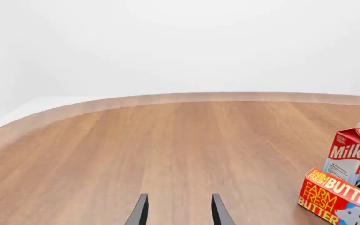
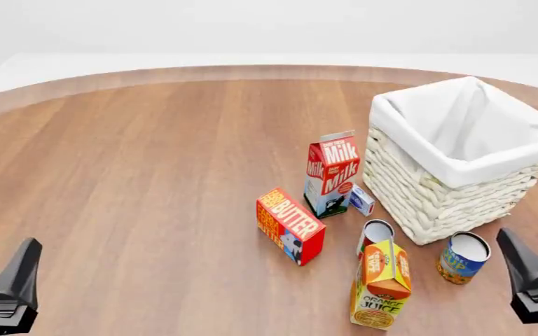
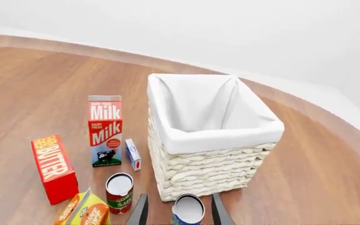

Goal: Pick up the alphabet soup, and put it in the basket.

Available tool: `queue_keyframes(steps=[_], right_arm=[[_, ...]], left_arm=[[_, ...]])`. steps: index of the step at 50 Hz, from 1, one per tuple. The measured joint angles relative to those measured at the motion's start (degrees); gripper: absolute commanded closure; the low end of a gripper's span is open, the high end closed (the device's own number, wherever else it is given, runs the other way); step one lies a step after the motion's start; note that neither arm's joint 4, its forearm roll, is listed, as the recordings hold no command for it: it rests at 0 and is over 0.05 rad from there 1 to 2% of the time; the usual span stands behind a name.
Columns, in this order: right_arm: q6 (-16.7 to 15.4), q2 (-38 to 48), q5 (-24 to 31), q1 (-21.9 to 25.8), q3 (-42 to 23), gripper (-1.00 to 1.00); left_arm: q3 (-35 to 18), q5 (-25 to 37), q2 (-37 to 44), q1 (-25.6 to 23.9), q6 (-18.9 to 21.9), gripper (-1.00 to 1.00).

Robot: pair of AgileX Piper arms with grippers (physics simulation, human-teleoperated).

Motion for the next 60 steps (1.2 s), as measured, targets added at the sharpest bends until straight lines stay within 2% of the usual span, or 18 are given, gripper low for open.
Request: queue_keyframes(steps=[24, 39, 60], right_arm=[[-0.4, 7.7, -2.3, -4.5, 1.8, -1.0], [-0.3, 13.2, -6.0, -6.7, 3.9, -1.0], [0.0, 21.4, -13.4, -7.0, 6.8, -1.0]], left_arm=[[0.0, 0.0, 0.0, 0.0, 0.0, -1.0], [0.0, 0.0, 0.0, 0.0, 0.0, -1.0], [0.0, 0.0, 0.0, 0.0, 0.0, -1.0]])
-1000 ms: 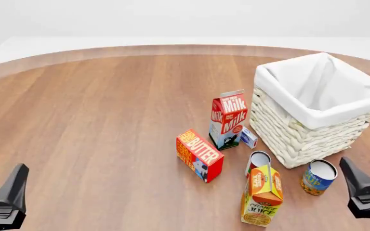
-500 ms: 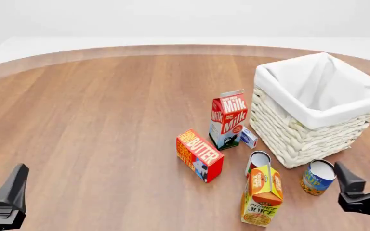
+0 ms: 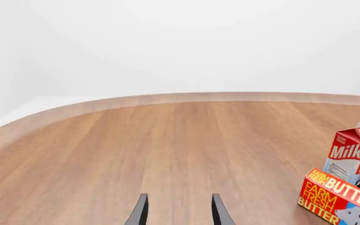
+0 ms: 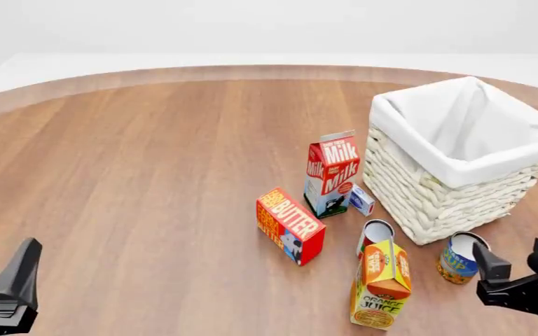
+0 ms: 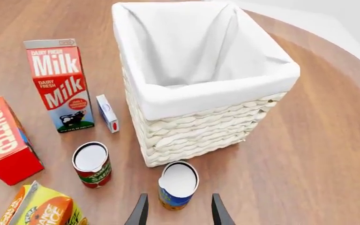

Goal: Pick up the alphabet soup, and put it in the basket.

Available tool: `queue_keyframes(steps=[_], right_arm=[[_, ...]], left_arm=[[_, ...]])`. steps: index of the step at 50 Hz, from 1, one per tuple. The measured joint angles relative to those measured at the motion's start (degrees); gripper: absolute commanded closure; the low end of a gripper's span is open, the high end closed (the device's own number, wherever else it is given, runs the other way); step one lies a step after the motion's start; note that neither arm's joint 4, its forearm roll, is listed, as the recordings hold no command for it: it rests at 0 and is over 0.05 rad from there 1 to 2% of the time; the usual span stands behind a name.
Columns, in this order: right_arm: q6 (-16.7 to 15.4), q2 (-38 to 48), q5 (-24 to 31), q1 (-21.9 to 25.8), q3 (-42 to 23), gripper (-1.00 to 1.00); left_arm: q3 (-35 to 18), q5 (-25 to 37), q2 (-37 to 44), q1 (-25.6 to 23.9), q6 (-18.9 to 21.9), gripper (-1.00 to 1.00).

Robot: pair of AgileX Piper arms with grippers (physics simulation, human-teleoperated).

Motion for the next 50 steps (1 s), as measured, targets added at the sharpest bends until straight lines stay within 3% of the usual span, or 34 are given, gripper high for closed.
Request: queue_keyframes(steps=[50], right_arm=[[1.2, 22.9, -22.8, -1.0, 5.2, -1.0]], left_arm=[[0.0, 0.0, 0.0, 0.0, 0.0, -1.0]])
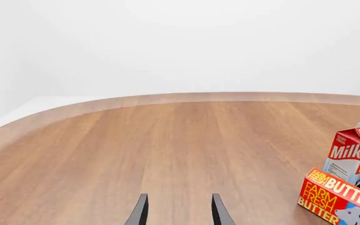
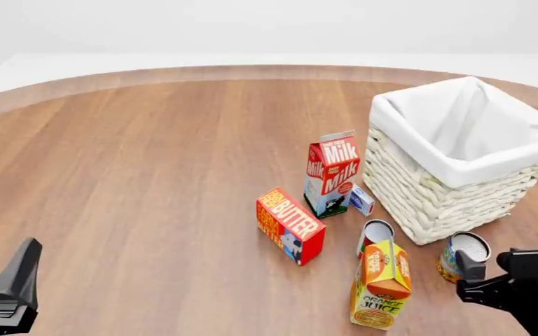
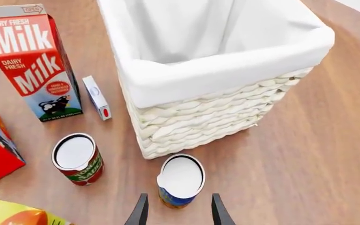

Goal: Pick up the alphabet soup, and put it in the basket.

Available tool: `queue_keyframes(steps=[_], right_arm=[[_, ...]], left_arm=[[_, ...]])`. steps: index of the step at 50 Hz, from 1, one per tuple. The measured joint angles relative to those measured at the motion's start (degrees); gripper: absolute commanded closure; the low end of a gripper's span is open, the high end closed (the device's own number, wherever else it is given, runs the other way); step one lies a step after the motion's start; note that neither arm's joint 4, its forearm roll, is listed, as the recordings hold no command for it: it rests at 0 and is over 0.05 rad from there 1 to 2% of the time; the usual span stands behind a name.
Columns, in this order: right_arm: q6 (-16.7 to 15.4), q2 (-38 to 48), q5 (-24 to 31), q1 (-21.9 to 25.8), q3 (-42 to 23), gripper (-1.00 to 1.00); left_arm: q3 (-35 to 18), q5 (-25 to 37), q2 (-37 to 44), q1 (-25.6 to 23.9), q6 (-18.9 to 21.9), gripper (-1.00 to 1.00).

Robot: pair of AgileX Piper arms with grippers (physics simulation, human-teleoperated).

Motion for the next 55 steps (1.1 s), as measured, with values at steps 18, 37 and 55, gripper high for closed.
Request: queue_keyframes(steps=[18, 37, 55], right_arm=[[0.2, 7.0, -6.1, -0.1, 0.2, -1.0], [0.2, 12.1, -10.3, -0.5, -0.3, -1.0], [0.5, 26.1, -21.1, -0.6, -1.3, -1.0]], left_arm=[[0.0, 0.0, 0.0, 0.0, 0.0, -1.0], [0.0, 0.0, 0.0, 0.0, 0.0, -1.0], [0.0, 0.0, 0.0, 0.0, 0.0, -1.0]])
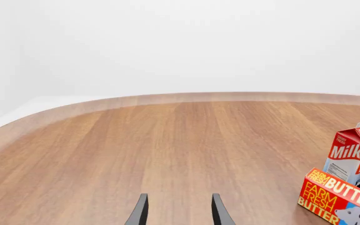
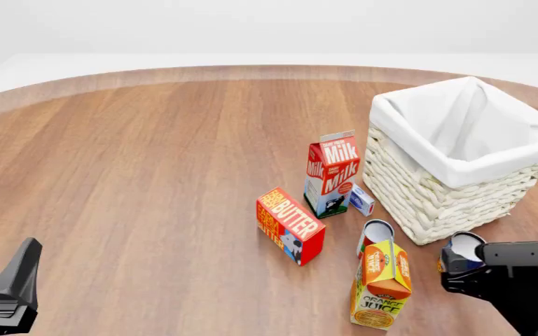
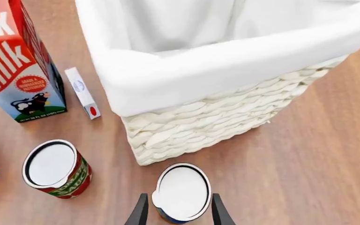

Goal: Pick up the alphabet soup, and put it in the basket.

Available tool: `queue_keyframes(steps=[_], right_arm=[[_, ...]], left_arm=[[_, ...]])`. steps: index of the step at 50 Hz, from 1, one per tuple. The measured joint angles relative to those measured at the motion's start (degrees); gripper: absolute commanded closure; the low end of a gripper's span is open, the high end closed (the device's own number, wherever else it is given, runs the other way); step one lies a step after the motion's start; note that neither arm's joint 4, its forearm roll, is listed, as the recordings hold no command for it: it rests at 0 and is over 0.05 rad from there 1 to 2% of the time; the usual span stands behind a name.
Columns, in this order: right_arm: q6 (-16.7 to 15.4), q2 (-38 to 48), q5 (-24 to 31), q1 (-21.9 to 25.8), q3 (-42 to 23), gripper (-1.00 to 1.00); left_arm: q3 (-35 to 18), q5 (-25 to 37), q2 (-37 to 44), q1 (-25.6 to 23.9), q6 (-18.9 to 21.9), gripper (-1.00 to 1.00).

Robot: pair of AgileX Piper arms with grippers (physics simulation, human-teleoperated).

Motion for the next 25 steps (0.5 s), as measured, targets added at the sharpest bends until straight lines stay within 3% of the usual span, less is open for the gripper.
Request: queue_keyframes(steps=[25], right_arm=[[0.4, 10.1, -7.8, -0.4, -0.2, -1.0]], left_arm=[[0.0, 0.0, 0.0, 0.0, 0.0, -1.0]])
